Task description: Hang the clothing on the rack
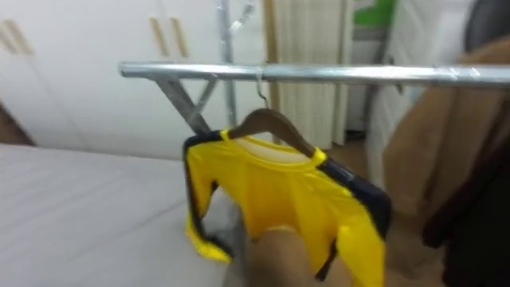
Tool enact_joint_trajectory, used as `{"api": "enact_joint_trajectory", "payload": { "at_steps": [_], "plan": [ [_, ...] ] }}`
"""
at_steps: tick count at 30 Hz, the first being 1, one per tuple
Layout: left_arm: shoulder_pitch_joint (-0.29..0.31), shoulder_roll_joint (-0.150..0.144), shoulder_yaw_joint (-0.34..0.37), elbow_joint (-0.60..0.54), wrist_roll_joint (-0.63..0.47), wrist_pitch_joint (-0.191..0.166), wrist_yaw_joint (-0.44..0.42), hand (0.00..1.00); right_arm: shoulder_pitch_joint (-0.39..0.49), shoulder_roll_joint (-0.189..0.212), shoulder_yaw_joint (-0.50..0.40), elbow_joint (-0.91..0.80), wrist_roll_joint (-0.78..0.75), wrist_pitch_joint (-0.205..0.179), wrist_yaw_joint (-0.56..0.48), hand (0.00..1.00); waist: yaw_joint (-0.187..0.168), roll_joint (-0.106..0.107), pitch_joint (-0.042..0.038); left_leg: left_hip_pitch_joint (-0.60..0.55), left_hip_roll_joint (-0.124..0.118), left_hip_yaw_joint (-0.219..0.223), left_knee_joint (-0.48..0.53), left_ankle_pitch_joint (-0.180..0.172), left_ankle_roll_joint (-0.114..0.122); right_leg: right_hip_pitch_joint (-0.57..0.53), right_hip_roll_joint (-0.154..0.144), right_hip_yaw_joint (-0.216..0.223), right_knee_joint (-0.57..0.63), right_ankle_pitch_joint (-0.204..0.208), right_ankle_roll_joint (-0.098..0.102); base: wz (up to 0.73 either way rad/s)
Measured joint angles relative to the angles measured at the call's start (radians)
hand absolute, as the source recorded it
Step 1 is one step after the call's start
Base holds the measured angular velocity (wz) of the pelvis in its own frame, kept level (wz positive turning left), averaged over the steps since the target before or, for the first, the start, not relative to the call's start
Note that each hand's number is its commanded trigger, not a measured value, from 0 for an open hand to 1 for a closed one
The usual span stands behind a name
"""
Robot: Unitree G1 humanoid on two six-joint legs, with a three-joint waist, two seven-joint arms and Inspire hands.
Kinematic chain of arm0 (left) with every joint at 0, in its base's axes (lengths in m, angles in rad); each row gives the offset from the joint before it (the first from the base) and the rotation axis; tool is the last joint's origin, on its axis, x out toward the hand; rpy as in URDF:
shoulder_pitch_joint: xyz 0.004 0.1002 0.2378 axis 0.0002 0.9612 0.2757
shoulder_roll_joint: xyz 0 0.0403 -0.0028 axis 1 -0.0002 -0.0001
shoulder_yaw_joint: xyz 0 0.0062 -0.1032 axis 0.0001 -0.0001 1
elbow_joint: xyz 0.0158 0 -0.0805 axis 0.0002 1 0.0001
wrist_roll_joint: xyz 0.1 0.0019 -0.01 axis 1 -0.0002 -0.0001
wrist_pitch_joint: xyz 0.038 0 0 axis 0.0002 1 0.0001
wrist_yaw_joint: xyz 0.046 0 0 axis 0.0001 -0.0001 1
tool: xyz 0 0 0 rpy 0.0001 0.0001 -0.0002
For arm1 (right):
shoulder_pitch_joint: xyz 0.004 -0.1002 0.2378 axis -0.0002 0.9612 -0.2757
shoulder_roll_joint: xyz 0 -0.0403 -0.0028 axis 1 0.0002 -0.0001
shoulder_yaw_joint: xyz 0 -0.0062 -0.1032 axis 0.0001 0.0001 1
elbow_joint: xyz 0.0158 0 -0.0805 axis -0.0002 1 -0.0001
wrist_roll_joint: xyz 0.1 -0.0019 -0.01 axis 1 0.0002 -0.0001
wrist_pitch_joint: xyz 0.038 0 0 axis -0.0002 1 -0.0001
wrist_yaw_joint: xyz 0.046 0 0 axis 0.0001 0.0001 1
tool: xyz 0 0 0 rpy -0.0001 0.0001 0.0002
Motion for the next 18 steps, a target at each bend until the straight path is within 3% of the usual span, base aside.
{"api": "enact_joint_trajectory", "payload": {
  "at_steps": [1, 3, 6, 9, 12, 14, 18],
  "plan": [
    [0.000, -0.002, 0.000, -0.002, 0.000, -0.004, -0.011, 0.00, -0.008, 0.005, 0.001, -0.002, -0.014, 0.000, 0.000, 0.00, 0.009, 0.000, 0.0004, -0.001, 0.011, 0.020, 0.030, -0.011, 0.002, 0.010, -0.002, -0.036, 0.001, -0.008, 0.002, 1.03],
    [-0.018, -0.005, -0.005, -0.019, -0.001, -0.009, -0.057, 0.00, -0.045, 0.021, 0.011, -0.005, -0.047, -0.001, 0.001, 0.00, 0.008, -0.003, 0.0008, -0.028, 0.049, 0.044, 0.143, -0.047, 0.010, 0.047, -0.002, -0.179, 0.006, -0.041, 0.011, 1.32],
    [-0.055, -0.028, -0.003, -0.018, -0.022, -0.024, -0.093, 0.00, -0.079, 0.011, -0.006, 0.034, -0.023, -0.001, -0.019, 0.00, 0.025, -0.013, 0.0000, 0.020, 0.048, 0.059, 0.132, -0.063, 0.013, 0.084, -0.014, -0.285, 0.015, -0.068, 0.031, 1.22],
    [-0.062, -0.037, -0.001, -0.023, -0.041, -0.037, -0.136, 0.00, -0.098, -0.003, -0.058, 0.054, 0.035, 0.000, -0.040, 0.00, 0.034, -0.014, -0.0005, 0.091, 0.026, 0.097, 0.030, -0.069, 0.000, 0.092, -0.019, -0.336, 0.041, -0.074, 0.036, 0.61],
    [-0.063, -0.038, 0.028, -0.021, -0.044, -0.036, -0.155, 0.00, -0.103, -0.005, -0.111, 0.053, 0.098, -0.001, -0.038, 0.00, 0.041, -0.015, -0.0008, 0.159, -0.018, 0.088, -0.105, -0.049, -0.020, 0.095, -0.024, -0.323, 0.073, -0.074, 0.036, 0.07],
    [-0.063, -0.039, 0.065, -0.020, -0.043, -0.036, -0.169, 0.00, -0.098, -0.007, -0.134, 0.053, 0.110, -0.007, -0.038, 0.00, 0.031, -0.018, -0.0016, 0.170, -0.027, 0.081, -0.133, -0.034, -0.035, 0.099, -0.024, -0.325, 0.074, -0.073, 0.036, -0.11],
    [-0.063, -0.047, 0.080, -0.013, -0.054, -0.034, -0.197, 0.00, -0.013, -0.008, -0.153, 0.054, 0.126, -0.008, -0.062, 0.00, 0.023, -0.025, -0.0032, 0.178, -0.042, 0.076, -0.149, -0.022, -0.028, 0.111, -0.044, -0.343, 0.084, -0.066, 0.047, 0.12]
  ]
}}
